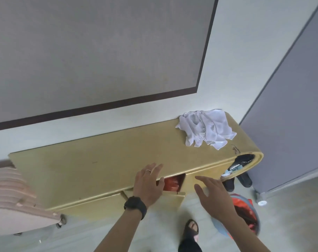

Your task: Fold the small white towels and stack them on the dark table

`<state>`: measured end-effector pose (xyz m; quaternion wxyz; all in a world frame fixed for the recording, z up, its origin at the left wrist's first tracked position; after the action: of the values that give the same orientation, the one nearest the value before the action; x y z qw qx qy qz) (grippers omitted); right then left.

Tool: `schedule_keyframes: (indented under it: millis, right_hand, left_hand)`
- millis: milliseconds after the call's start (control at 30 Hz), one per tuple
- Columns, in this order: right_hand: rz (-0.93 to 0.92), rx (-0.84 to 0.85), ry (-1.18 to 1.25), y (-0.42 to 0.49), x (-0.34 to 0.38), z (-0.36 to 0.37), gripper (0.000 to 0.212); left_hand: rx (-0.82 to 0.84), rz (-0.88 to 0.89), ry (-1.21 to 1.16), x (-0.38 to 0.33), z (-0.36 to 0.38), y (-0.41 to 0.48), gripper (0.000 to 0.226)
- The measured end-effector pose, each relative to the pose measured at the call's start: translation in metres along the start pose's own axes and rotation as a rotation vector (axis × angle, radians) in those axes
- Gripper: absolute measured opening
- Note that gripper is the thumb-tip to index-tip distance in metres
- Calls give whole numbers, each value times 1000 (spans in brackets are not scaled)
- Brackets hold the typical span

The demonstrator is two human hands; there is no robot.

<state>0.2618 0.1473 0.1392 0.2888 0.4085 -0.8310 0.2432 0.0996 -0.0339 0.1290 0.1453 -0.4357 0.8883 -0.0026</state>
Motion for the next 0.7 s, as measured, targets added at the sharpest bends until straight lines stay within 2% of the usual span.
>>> schedule_keyframes:
  millis: [367,567,700]
  right_hand:
    - [109,355,-186,227,-69,30,52]
    - [112,410,-225,314,-87,58,60]
    - [107,415,-298,342,-106,79,58]
  left_hand:
    - [236,-254,59,5,81,155,57]
    - [334,-317,71,23,135,203,61]
    - [430,-296,126,31,174,220,64]
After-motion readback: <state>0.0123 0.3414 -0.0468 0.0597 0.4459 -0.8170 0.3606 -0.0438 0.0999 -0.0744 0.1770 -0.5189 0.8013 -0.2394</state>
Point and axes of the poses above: each hand's wrist, its own y-axis towards the middle knuckle, its own z-axis out of the palm, x = y × z, the point moved 3 cm from there along y, towards the middle knuckle, and after that the axes turned 11 degrees about y, right-handed, at the moved point
